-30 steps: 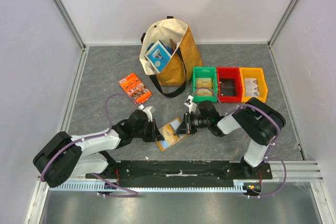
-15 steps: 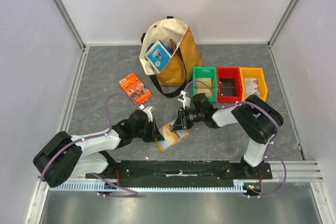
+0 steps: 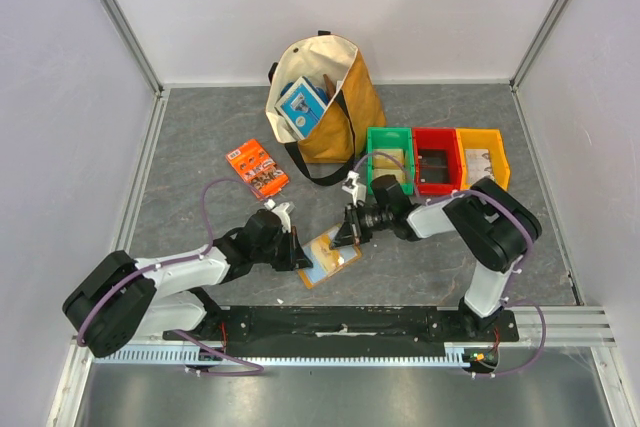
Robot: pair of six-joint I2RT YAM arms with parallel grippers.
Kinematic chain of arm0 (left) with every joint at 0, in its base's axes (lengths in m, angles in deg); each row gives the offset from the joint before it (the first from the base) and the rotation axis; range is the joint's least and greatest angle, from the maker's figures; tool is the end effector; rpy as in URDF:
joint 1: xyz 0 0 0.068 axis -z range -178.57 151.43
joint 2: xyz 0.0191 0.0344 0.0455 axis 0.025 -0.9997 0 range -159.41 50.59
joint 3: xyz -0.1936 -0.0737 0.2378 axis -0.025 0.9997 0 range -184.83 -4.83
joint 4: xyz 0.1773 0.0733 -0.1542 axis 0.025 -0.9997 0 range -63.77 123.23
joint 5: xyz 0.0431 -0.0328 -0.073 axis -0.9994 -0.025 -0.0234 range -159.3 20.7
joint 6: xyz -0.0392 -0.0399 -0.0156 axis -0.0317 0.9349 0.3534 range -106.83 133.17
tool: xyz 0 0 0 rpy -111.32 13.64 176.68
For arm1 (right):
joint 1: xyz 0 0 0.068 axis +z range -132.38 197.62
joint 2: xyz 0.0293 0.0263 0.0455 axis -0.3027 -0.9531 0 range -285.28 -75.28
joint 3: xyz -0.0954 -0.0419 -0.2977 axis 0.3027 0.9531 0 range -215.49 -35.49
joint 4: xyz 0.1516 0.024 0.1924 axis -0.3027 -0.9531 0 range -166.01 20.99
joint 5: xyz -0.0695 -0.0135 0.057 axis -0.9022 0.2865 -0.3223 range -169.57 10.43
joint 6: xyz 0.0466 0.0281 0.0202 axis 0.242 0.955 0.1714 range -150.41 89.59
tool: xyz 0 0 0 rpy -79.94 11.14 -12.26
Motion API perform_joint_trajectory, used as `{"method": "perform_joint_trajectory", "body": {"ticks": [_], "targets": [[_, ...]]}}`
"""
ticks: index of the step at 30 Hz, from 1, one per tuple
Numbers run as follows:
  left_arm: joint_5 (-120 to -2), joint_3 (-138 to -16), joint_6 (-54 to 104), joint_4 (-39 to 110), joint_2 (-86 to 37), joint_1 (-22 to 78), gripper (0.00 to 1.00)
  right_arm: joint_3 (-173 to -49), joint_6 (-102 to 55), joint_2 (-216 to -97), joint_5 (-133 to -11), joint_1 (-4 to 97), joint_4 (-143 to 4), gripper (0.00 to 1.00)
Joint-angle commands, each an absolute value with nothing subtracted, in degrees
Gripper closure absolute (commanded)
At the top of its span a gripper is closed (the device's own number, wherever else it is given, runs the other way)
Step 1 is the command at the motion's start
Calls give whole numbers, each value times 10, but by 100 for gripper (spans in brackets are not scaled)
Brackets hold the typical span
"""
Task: Take the credit cards out of the card holder
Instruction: Remove the credit card from the card holder.
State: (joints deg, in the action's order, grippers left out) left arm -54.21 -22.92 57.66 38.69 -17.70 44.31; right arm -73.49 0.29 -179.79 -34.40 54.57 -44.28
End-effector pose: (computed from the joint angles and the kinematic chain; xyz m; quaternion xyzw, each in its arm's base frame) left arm 0.1242 -0.1301 0.1819 0.0376 0.9156 -0.3511 0.1921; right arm 0.2383 0.2161 0.1569 -0.2026 0.8329 0.5012 0.1182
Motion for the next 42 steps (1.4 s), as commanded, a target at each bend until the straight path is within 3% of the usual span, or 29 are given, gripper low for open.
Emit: {"method": "perform_joint_trajectory", "body": {"ticks": [1, 5, 7, 10, 16, 19, 33, 38, 42], "targets": [[-567, -219, 556, 361, -165, 444, 96, -702, -23, -1738, -367, 500, -473, 100], [-572, -217, 559, 355, -147, 444, 96, -681, -25, -1676, -389, 469, -496, 100], [-577, -215, 565, 353, -123, 443, 91, -670, -12, -1642, -400, 458, -493, 100], [-590, -219, 576, 343, -78, 443, 76, -653, 18, -1589, -419, 443, -480, 100], [-600, -235, 587, 365, 18, 444, 36, -612, 144, -1490, -450, 442, -382, 100], [-590, -232, 603, 427, 41, 443, 28, -565, 223, -1453, -470, 443, -286, 100], [-513, -241, 653, 650, -3, 445, 28, -489, 338, -1356, -619, 548, -111, 100], [-500, -241, 663, 676, -8, 447, 36, -487, 345, -1366, -639, 572, -81, 100], [-488, -245, 669, 686, -13, 449, 49, -483, 351, -1384, -637, 580, -50, 100]]}}
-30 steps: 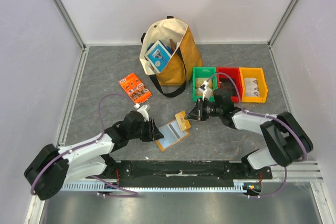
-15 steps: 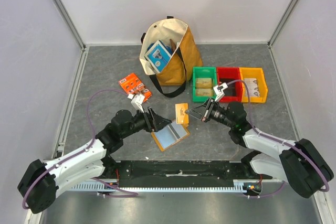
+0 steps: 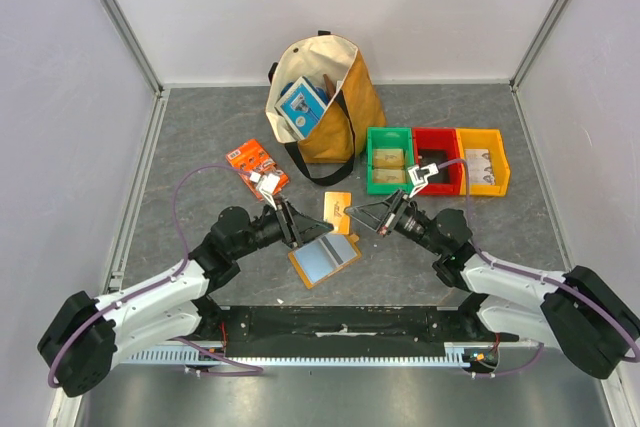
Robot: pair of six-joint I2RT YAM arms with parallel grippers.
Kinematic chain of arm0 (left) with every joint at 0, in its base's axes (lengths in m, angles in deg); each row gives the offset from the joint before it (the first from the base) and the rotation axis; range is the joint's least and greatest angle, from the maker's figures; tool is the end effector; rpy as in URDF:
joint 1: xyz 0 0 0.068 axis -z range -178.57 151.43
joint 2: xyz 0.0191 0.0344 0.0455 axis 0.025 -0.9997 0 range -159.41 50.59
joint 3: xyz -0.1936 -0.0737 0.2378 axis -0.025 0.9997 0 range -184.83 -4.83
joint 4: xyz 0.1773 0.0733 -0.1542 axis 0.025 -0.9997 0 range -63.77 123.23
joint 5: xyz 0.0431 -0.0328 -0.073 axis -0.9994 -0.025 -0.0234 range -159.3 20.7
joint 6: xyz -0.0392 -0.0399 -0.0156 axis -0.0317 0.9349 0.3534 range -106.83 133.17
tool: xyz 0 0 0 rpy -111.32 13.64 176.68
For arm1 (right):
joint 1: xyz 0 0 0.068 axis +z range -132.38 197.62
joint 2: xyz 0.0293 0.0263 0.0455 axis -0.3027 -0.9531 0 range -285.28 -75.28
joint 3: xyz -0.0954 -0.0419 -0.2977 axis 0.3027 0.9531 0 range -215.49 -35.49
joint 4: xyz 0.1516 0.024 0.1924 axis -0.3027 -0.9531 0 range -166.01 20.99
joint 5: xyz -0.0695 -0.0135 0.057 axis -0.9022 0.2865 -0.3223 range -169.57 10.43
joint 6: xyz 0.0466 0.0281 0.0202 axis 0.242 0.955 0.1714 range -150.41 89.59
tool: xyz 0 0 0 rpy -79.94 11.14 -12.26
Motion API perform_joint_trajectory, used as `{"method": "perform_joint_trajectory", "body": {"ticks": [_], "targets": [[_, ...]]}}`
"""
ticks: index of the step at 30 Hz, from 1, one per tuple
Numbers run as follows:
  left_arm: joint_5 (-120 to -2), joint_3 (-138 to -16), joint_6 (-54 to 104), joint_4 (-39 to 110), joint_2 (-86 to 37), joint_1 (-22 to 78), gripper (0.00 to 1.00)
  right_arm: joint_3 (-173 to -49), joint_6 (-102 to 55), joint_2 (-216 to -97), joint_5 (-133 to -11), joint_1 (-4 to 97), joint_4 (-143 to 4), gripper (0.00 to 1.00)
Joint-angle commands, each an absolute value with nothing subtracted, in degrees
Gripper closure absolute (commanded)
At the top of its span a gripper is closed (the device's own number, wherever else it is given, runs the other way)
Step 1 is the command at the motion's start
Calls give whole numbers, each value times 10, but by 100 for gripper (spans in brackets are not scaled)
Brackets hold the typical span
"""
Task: Take the credit cards out of the card holder
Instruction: Remove the credit card from the card holder, then place the credit card in the storage box.
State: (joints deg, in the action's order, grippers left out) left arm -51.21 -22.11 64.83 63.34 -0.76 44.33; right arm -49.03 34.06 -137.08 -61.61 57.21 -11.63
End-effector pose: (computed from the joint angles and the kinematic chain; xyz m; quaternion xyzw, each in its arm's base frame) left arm 0.1113 -0.1210 0.2676 0.0518 0.7281 -0.5730 0.3726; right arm 0.1333 0.1269 0.2722 0.0220 0.6512 0.6549 0.3827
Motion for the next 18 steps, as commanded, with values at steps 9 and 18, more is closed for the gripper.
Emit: {"method": "perform_joint_trajectory", "body": {"ticks": [9, 18], "targets": [[-451, -277, 619, 599, 1, 447, 98, -489, 317, -1369, -623, 580, -77, 91], [-363, -438, 354, 242, 25, 417, 98, -602, 112, -1270, -492, 520, -383, 53]]}}
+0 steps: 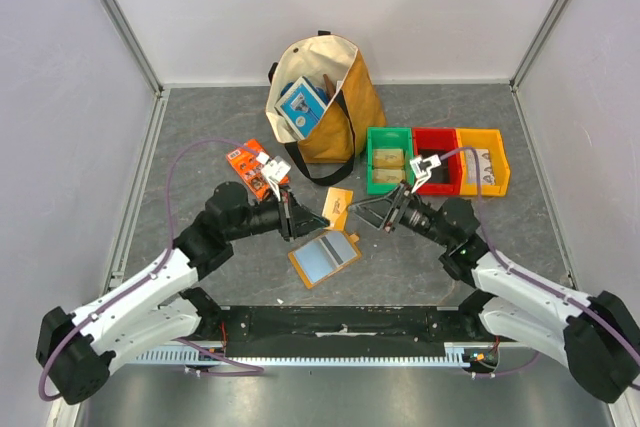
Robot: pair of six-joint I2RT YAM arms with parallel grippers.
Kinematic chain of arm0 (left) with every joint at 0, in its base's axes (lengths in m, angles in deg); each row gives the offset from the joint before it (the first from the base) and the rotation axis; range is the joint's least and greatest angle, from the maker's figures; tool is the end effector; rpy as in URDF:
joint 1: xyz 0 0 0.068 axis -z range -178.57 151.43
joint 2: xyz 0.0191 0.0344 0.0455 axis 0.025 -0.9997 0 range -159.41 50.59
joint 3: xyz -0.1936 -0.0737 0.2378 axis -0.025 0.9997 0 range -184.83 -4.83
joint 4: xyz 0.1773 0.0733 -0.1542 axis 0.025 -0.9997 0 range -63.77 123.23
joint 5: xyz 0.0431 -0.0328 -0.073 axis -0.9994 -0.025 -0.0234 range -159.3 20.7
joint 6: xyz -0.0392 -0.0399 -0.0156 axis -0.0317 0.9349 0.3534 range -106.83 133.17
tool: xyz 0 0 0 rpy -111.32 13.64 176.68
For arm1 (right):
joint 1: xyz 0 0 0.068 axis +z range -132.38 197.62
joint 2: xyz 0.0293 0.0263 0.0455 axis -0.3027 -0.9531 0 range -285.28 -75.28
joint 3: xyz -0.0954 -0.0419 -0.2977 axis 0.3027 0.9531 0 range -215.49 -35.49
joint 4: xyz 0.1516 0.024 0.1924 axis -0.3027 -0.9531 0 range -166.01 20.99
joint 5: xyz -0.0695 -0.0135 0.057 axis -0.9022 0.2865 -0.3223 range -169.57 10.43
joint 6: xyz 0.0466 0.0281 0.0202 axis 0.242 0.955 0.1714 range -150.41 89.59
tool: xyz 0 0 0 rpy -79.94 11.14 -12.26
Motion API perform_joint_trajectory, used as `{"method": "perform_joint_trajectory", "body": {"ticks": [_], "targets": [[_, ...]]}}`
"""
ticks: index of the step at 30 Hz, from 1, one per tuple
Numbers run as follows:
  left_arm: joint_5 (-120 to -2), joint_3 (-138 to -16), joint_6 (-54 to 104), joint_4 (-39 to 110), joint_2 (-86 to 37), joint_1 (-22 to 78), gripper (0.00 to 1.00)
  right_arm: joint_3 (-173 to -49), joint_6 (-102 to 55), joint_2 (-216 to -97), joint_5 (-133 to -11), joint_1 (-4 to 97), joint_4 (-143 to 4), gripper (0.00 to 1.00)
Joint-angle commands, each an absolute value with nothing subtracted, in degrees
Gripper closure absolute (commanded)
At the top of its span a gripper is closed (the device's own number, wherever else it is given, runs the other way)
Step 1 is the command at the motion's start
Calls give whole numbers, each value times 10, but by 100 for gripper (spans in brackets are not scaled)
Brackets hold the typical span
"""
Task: Take the credit cards out of the card holder
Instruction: Place the credit card in the storage box.
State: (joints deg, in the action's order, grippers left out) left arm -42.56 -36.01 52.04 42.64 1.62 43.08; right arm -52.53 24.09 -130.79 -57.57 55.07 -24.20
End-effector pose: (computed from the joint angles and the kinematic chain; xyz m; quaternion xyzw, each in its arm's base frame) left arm 0.1100 -0.1228 0.3167 0.1689 0.7325 -0.5445 0.3721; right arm 0.1286 0.1180 0.2844 -0.0436 0.6685 0.6144 0.4169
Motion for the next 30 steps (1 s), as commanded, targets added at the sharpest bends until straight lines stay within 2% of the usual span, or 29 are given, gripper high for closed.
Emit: {"method": "perform_joint_trajectory", "body": {"ticks": [1, 8, 14, 20, 24, 27, 30], "targets": [[-361, -456, 327, 202, 23, 414, 98, -618, 86, -1262, -474, 512, -422, 50], [-311, -589, 133, -17, -20, 408, 98, -714, -140, -1214, -419, 495, -645, 36], [-269, -662, 22, -128, -68, 409, 98, -772, -216, -1249, -277, 496, -687, 35], [-232, -686, -7, -147, -88, 410, 98, -808, -261, -1299, -241, 523, -689, 36], [-231, -696, -17, -155, -87, 414, 98, -828, -288, -1336, -240, 548, -715, 40], [-235, -692, -17, -156, -86, 416, 98, -836, -294, -1356, -237, 564, -715, 48], [-240, -686, -19, -156, -83, 417, 98, -837, -294, -1362, -237, 566, -713, 64]]}}
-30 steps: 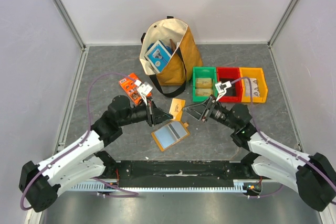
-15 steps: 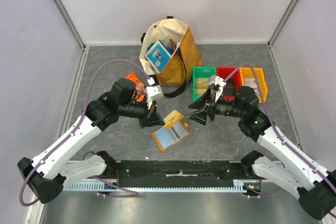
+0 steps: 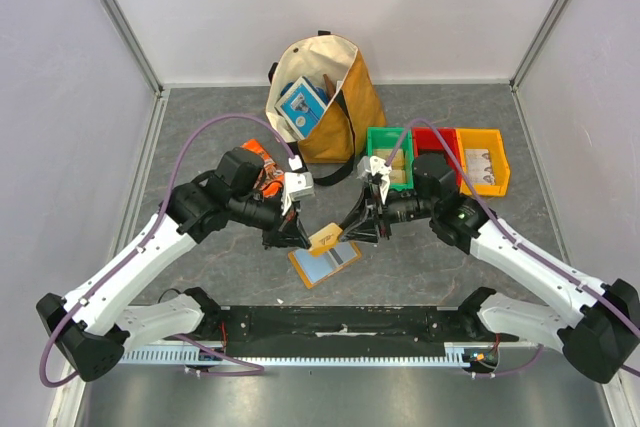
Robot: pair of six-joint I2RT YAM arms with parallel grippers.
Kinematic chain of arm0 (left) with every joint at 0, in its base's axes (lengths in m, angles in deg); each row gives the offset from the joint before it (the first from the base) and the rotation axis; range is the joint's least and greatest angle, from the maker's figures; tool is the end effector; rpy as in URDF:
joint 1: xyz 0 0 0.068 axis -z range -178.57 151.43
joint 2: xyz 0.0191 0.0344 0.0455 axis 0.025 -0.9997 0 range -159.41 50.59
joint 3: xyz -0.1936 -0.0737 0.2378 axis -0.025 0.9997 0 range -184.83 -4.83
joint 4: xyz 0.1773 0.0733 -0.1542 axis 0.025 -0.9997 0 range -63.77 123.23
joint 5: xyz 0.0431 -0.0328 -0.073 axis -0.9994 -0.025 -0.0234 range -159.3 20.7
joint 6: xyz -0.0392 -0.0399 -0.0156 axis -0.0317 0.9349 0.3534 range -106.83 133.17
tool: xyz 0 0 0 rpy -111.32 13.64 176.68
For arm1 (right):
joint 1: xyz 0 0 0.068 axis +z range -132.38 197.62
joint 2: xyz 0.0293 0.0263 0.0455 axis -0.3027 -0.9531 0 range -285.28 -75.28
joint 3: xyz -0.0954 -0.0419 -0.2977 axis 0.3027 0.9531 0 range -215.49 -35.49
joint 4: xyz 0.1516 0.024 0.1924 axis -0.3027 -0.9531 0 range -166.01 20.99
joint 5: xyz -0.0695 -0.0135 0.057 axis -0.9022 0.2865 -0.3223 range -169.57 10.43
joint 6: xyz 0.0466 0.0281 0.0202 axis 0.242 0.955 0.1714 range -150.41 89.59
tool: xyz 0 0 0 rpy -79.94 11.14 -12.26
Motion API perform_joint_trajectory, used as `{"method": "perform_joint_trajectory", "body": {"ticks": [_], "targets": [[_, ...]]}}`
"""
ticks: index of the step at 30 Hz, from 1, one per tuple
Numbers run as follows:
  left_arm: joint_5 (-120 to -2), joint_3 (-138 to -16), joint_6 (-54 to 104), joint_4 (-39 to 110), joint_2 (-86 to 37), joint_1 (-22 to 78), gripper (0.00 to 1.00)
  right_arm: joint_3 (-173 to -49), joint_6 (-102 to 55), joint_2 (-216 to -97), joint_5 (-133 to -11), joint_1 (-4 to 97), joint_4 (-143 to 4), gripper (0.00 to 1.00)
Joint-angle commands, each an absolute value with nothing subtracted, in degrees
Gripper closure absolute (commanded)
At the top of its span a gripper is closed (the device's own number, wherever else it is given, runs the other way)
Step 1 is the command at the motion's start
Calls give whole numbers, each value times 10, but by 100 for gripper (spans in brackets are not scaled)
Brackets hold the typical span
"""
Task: Take the credit cards out of the card holder
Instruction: Place the credit card in the storage box.
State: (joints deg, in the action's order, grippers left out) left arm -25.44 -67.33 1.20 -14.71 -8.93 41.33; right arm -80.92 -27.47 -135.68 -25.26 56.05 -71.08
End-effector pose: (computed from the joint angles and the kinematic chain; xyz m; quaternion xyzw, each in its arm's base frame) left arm 0.1062 -0.1263 0.3770 0.5034 0.7081 -0.4206 0.2614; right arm 0.1343 0.1496 0.3513 -0.4765 0.5987 0.5302 0.3653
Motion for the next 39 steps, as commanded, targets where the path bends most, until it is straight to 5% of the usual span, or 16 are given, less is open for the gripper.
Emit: {"method": "perform_joint_trajectory", "body": {"ticks": [1, 4, 5, 11, 16, 27, 39], "targets": [[-243, -685, -19, -156, -82, 417, 98, -837, -293, -1361, -237, 566, -713, 72], [-267, -677, -12, -146, -72, 417, 97, -830, -285, -1356, -252, 566, -712, 100], [-281, -674, -7, -139, -69, 416, 92, -828, -282, -1354, -259, 566, -713, 100], [-423, -631, 43, -64, -29, 417, 28, -809, -239, -1354, -324, 538, -716, 100], [-592, -591, 107, -6, 12, 407, 8, -794, -172, -1354, -402, 444, -720, 100], [-788, -500, 223, 78, 125, 244, 1, -846, -119, -1452, -549, 266, -799, 100], [-813, -473, 233, 99, 169, 238, 1, -959, -123, -1647, -533, 254, -822, 100]]}}
